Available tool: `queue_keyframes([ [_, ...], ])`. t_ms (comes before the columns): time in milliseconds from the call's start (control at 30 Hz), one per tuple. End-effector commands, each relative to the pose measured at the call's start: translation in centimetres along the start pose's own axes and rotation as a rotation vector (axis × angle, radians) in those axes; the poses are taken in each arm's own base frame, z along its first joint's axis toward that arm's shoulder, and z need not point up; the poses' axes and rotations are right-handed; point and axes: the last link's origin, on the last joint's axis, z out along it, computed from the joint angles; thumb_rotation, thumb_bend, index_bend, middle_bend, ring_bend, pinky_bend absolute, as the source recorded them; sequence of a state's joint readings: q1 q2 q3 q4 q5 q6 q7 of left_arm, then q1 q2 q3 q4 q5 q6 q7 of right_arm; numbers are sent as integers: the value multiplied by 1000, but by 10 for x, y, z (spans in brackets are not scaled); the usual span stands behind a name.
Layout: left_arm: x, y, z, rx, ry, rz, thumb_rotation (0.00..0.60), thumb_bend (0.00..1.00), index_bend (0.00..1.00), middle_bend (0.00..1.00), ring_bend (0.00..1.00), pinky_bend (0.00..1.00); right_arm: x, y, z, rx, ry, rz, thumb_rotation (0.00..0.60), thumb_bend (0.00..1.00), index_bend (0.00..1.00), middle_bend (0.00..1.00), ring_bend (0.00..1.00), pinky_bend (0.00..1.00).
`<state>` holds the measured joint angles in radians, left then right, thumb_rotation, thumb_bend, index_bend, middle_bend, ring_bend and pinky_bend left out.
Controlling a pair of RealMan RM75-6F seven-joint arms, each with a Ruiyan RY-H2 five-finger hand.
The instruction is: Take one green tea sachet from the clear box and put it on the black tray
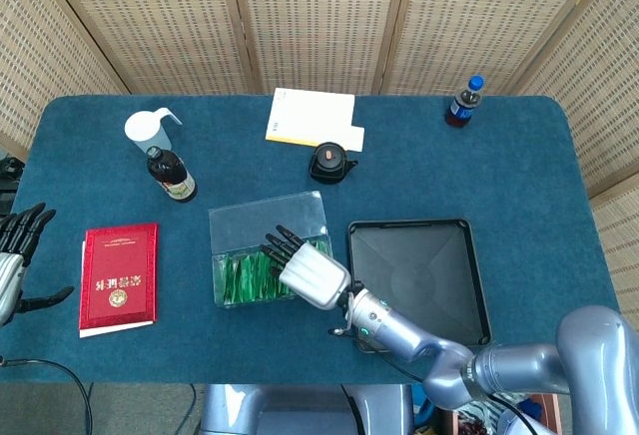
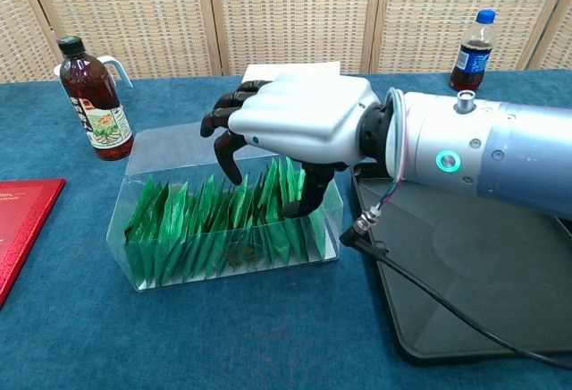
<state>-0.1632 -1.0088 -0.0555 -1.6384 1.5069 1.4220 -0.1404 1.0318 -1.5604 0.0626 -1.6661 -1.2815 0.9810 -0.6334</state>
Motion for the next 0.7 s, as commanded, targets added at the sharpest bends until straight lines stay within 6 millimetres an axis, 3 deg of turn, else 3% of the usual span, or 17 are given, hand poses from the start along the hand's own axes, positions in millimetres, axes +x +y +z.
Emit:
queue_keyframes([
  [33, 0, 0, 0, 0, 0, 0, 600, 54, 0, 0, 0, 0, -2, -1, -3, 8, -6, -8, 600, 361, 443, 202, 73, 113],
  [700, 0, 0, 1, -3, 2, -3, 600, 54, 0, 0, 0, 0, -13, 5, 3, -28, -11, -21, 600, 437, 463, 216, 87, 124],
])
